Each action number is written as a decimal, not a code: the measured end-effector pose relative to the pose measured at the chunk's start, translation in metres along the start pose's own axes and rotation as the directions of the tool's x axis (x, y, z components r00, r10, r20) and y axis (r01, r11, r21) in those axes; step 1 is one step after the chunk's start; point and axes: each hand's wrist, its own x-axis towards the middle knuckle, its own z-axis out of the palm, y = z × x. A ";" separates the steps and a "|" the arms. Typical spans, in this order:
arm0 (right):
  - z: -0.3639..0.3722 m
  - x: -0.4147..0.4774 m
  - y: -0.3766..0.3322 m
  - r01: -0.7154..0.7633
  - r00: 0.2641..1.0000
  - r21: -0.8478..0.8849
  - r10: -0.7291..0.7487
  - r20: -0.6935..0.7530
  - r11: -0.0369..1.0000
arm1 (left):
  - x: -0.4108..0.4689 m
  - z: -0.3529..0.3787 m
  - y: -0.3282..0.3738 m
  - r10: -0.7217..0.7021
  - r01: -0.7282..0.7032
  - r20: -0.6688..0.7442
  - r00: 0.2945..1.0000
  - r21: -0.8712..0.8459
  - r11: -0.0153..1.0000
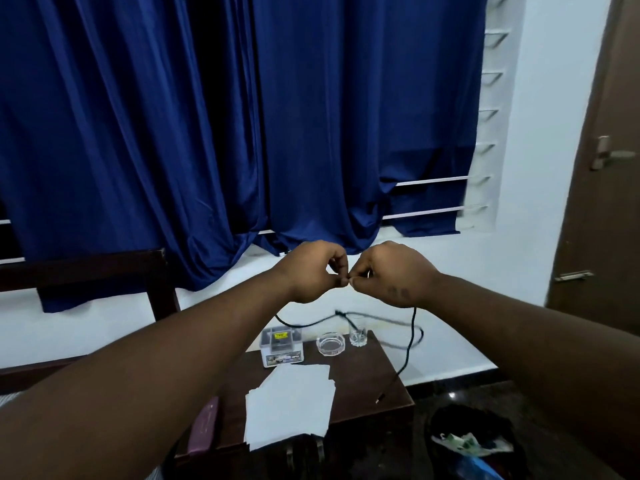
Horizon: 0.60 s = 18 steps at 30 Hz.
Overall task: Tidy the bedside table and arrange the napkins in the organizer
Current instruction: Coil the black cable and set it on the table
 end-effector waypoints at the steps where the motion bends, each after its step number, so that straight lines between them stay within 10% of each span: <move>1: -0.003 0.000 0.001 -0.011 1.000 0.030 0.011 0.000 0.999 | 0.001 -0.001 0.002 -0.008 0.008 -0.004 1.000 -0.005 1.000; 18: -0.037 0.003 0.018 -0.060 0.998 0.352 0.046 0.046 0.934 | -0.003 -0.013 0.012 -0.145 0.173 0.099 0.984 -0.400 0.900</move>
